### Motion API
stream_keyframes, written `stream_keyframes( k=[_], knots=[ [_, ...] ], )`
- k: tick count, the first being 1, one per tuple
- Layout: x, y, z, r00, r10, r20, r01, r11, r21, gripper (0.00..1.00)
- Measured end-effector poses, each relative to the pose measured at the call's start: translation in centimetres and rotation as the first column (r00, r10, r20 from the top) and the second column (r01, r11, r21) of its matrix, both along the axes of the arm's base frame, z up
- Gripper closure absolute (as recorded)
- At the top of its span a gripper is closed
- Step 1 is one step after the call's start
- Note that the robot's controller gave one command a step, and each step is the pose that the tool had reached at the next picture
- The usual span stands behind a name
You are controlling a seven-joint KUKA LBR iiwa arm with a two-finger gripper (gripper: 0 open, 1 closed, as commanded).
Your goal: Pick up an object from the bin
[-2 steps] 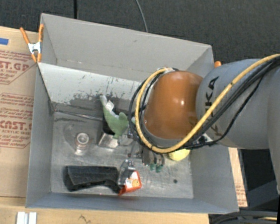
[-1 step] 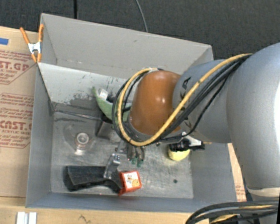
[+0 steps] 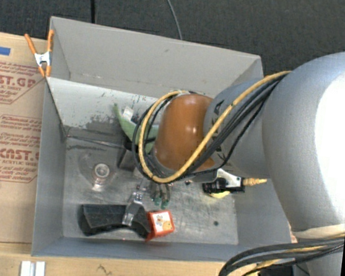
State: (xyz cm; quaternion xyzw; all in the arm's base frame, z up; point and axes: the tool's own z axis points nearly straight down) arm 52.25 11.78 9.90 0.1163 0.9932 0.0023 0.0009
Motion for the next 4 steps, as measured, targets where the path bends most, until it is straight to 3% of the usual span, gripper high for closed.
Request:
stream_keyframes(
  k=[2,3,4],
  knots=[
    [0.2,0.1,0.1,1.0,0.025,0.002,-0.025,1.0,0.001,0.0],
    [0.8,-0.1,-0.1,0.995,0.092,0.04,-0.092,0.996,-0.002,1.0],
    [-0.3,-0.1,-1.4,0.996,0.094,0.006,-0.094,0.996,-0.004,1.0]
  ],
)
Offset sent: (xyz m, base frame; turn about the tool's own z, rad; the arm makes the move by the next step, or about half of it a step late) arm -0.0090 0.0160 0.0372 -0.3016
